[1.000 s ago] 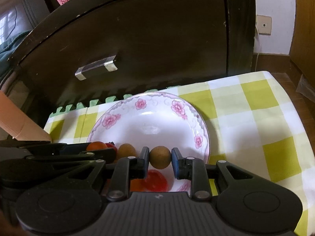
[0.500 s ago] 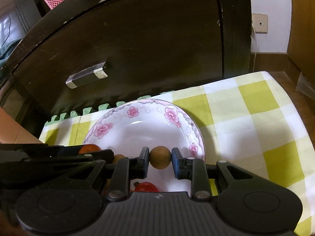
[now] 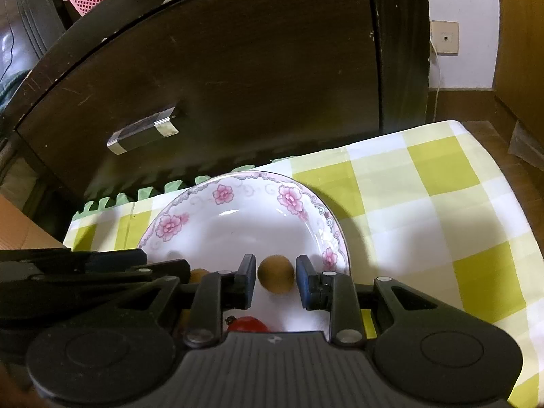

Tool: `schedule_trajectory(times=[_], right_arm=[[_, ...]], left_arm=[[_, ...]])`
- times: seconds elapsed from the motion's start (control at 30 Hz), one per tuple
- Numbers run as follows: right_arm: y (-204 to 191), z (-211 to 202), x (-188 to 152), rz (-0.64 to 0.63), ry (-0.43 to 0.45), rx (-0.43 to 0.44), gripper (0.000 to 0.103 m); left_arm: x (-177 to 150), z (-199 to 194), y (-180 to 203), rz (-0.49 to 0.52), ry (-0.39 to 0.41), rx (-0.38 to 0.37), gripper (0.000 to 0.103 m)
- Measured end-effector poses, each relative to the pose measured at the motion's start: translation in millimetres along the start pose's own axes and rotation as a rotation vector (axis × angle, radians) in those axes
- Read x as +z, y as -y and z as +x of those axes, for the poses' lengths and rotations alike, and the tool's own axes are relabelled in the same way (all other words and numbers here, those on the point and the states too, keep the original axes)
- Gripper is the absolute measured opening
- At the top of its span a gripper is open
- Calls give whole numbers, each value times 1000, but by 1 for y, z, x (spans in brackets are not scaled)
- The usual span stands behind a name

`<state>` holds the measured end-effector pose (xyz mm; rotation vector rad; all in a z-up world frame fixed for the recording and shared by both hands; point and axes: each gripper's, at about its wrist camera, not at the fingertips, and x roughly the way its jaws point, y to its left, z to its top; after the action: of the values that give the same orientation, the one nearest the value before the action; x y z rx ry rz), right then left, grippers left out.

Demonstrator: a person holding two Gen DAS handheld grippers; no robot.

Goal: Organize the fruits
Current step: 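Lower both held fruits over the inside of the bowl, then open the left gripper to drop the mandarin into the bowl, then open the right gripper to drop the brown fruit into the bowl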

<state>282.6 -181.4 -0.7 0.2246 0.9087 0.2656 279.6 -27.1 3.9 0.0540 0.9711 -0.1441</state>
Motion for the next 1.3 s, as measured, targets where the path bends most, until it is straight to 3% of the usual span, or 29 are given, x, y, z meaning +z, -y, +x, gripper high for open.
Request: schedule_trajectory(times=[0.27,0.83,1.3], right_arm=[[-1,-9,-1,-2,16,-7,30],[-23,-51,-28,-53,34,12,33],[-40,-67,-83,-121,-20,45,33]], left_arm=[[-6,-18,-5,-3,21,-17,65],[-40,-52,-17,-11,1,-32,67],[-62,-61,-39,-6,-57,-3,69]])
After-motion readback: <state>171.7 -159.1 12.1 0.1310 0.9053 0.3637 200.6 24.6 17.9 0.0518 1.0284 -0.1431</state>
